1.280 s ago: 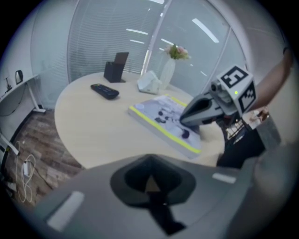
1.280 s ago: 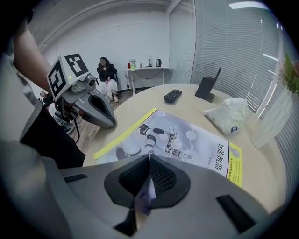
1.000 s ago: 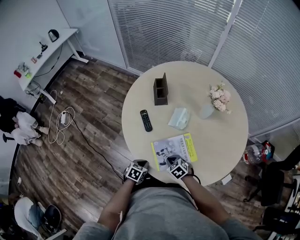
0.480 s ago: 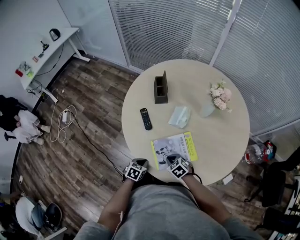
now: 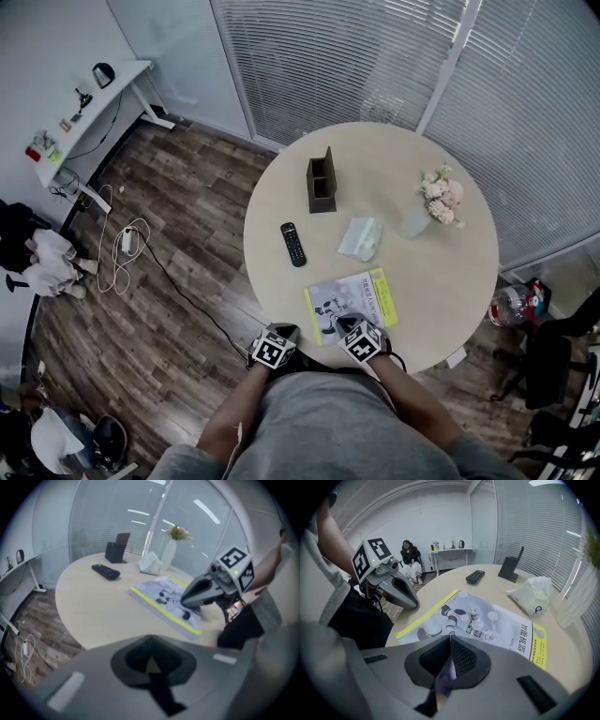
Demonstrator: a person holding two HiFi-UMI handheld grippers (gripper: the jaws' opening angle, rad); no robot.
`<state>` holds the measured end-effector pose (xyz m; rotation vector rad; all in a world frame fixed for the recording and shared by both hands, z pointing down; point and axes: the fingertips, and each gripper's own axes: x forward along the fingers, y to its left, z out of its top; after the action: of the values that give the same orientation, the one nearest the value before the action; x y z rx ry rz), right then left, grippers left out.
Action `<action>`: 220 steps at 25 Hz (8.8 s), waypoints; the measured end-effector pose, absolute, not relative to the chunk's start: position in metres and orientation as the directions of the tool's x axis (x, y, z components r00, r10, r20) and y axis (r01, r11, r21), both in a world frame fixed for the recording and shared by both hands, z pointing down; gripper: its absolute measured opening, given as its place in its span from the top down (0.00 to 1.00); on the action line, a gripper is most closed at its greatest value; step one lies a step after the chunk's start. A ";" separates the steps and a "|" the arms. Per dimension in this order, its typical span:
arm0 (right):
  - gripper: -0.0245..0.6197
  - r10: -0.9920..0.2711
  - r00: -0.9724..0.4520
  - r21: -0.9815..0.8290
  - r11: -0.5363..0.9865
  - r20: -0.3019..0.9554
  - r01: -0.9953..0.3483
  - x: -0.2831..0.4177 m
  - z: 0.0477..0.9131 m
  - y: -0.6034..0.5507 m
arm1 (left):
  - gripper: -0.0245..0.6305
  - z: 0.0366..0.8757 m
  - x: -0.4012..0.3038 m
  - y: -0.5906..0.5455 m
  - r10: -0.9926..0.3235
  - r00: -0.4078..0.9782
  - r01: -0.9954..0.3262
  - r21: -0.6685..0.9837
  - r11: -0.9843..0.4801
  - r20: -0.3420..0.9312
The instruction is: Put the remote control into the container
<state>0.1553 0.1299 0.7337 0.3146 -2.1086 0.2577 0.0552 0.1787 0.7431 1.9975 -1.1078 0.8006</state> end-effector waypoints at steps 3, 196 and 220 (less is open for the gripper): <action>0.93 -0.126 -0.510 -0.061 0.941 0.851 -0.333 0.156 0.735 0.130 | 0.97 0.744 0.056 0.180 -0.429 0.464 -0.865 0.291 -0.409 0.775; 0.61 -0.337 -0.816 -0.334 0.788 0.469 -0.517 -0.048 0.603 -0.013 | 0.54 0.572 -0.100 -0.025 -0.416 0.908 -0.314 0.722 -0.616 0.040; 0.61 -0.094 -0.989 -0.686 0.713 0.114 -0.147 -0.073 0.550 0.015 | 0.50 0.517 -0.113 -0.031 -0.423 0.875 -0.103 0.765 -0.636 -0.234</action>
<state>-0.0728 0.0153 0.5504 0.2003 -2.8420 1.1468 -0.1125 -0.0306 0.5172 2.2316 -0.3777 -0.5064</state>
